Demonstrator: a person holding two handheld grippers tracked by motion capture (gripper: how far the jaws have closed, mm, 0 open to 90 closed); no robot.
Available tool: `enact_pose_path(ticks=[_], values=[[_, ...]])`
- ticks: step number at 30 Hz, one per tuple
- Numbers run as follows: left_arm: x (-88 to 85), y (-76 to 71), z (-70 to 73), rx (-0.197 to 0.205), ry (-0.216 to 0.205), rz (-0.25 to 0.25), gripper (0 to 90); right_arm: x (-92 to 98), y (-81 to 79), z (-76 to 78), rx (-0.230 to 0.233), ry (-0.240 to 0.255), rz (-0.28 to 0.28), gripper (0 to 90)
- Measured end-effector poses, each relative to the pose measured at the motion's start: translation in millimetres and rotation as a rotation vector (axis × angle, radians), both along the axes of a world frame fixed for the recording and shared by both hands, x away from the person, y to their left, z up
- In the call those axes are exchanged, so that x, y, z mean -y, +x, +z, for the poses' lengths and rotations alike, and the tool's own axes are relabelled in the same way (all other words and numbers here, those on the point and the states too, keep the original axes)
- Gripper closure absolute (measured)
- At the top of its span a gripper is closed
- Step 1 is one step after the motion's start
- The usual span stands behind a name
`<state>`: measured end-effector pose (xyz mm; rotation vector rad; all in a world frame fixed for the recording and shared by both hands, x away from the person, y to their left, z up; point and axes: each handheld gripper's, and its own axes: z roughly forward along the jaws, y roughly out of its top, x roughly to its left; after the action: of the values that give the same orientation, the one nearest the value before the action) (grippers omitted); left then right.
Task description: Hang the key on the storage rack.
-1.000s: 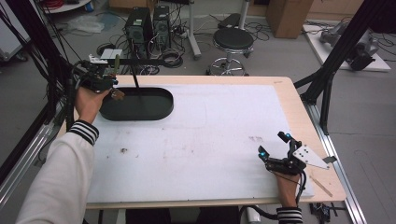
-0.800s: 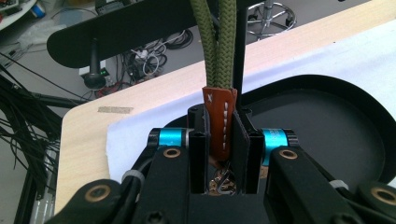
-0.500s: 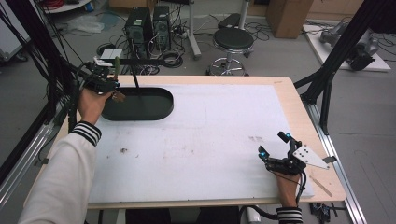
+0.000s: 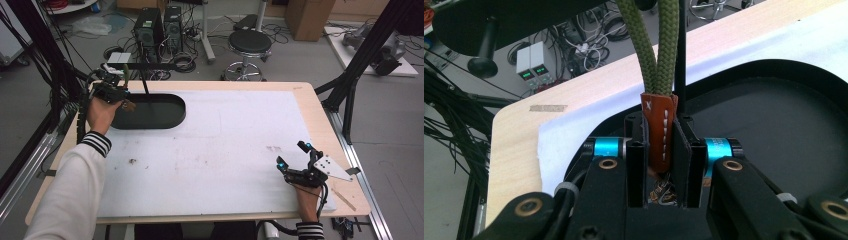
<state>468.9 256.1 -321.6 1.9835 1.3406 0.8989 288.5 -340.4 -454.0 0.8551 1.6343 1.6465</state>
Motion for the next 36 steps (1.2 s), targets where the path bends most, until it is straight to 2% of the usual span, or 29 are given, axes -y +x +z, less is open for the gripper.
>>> enact_pose_path(ticks=[3, 6, 9, 20, 22, 24, 36], values=[[-0.1, 3.3, 2.5, 0.014, -0.013, 0.008, 78.1, 0.0, 0.0, 0.0, 0.001, 0.001, 0.000, 2.0], [2.8, 6.9, 3.3, 0.014, -0.005, 0.007, 78.1, 0.0, 0.0, -0.1, 0.000, 0.007, 0.001, 2.0], [3.0, 9.6, 1.2, 0.012, -0.017, 0.012, 78.1, 0.3, 0.0, 0.0, -0.002, 0.006, 0.002, 2.0], [4.2, 16.1, -9.5, -0.018, 0.011, 0.023, 78.1, 0.3, -0.1, 0.0, -0.002, 0.007, 0.002, 2.0], [4.0, 16.1, -11.5, -0.011, 0.020, 0.030, 78.1, 0.3, -0.1, -0.1, -0.002, 0.006, 0.001, 1.9], [2.4, 16.5, -14.6, -0.014, -0.005, 0.035, 78.1, 0.2, 0.1, -0.1, 0.001, 0.008, 0.001, 2.0], [-1.0, 16.9, -16.1, -0.014, -0.020, 0.033, 77.5, 0.2, 0.1, -0.1, 0.001, 0.009, 0.001, 2.0]])
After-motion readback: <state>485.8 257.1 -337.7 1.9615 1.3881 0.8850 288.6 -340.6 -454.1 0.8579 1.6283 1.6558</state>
